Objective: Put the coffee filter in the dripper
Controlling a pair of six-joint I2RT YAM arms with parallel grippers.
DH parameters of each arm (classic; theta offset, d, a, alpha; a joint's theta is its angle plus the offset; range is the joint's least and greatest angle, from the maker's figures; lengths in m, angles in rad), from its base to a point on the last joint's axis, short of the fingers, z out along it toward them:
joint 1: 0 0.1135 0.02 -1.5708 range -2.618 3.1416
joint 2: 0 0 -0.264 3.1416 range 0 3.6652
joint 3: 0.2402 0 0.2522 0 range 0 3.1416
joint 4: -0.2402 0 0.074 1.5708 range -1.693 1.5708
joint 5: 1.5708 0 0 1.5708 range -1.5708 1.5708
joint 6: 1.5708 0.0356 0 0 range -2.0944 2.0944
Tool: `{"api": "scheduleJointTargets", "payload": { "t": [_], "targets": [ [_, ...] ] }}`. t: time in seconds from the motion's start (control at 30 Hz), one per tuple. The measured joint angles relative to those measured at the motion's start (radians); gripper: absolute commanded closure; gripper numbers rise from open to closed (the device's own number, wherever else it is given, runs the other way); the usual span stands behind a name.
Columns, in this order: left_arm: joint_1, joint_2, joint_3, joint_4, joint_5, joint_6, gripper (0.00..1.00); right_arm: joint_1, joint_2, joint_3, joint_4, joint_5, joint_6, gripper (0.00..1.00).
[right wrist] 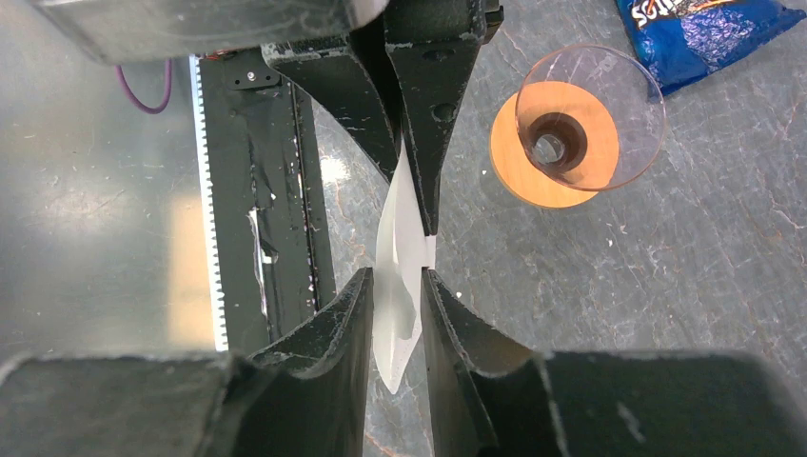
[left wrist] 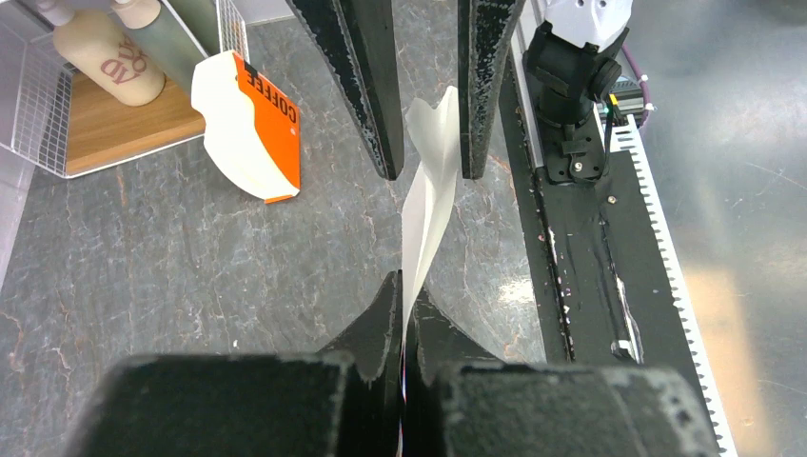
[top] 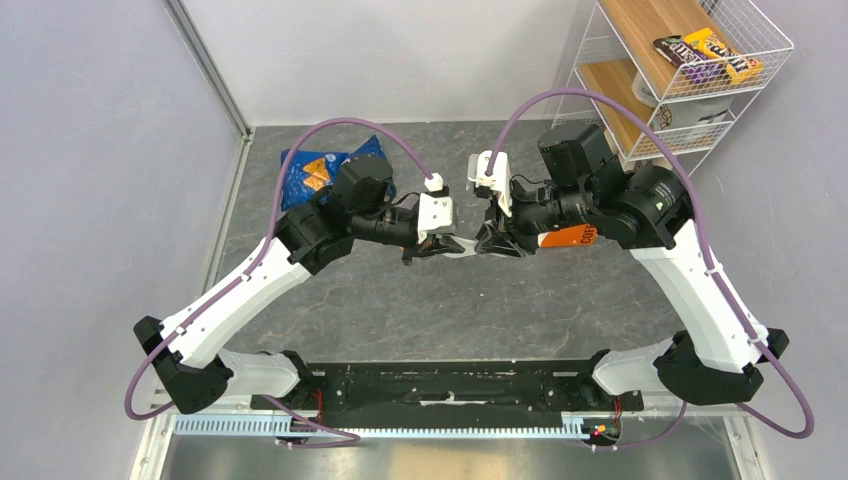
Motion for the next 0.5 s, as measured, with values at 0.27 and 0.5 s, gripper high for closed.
{"api": "scheduleJointTargets", "payload": {
  "t": [0.27,0.5],
  "targets": [
    [0.0,0.0,0.0,-0.002,0.016,0.004,0.98,0.0,-0.004,0.0,0.005,-0.003,0.006,0.62],
    [0.0,0.0,-0.005,-0.003,0.018,0.021,0.98,0.0,-0.013,0.0,0.006,-0.002,0.013,0.64]
  ]
}}
